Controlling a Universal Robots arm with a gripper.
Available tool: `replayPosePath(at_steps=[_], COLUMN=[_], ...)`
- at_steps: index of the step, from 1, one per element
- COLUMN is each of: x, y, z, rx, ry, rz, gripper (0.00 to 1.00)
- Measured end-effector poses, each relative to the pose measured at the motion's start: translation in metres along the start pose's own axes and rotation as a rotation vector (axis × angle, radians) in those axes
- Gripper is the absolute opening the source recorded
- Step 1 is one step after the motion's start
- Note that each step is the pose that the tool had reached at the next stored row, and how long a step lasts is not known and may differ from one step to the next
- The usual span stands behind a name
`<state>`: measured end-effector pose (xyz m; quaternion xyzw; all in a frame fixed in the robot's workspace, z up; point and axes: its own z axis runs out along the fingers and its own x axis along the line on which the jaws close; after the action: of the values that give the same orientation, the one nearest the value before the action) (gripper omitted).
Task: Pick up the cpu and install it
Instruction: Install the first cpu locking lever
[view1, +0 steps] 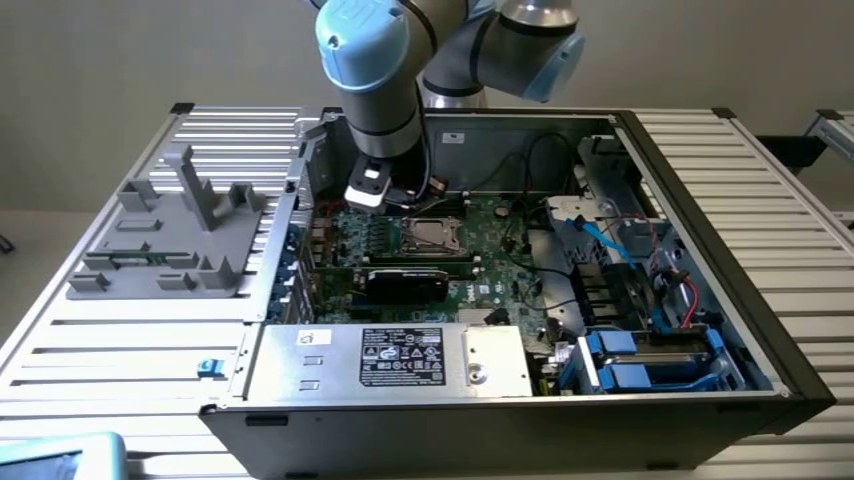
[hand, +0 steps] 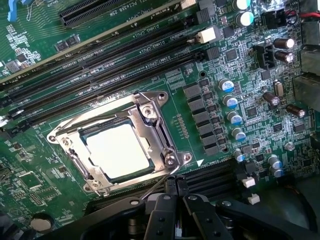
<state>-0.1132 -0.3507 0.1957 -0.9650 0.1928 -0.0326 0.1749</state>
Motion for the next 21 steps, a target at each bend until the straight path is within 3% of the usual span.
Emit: replayPosePath(at_steps=[21], x=[0.0074], y=[-0.0014], z=[0.0043], rx=[0.0026], ry=[0.0067], rz=[0.000], gripper=[0.12])
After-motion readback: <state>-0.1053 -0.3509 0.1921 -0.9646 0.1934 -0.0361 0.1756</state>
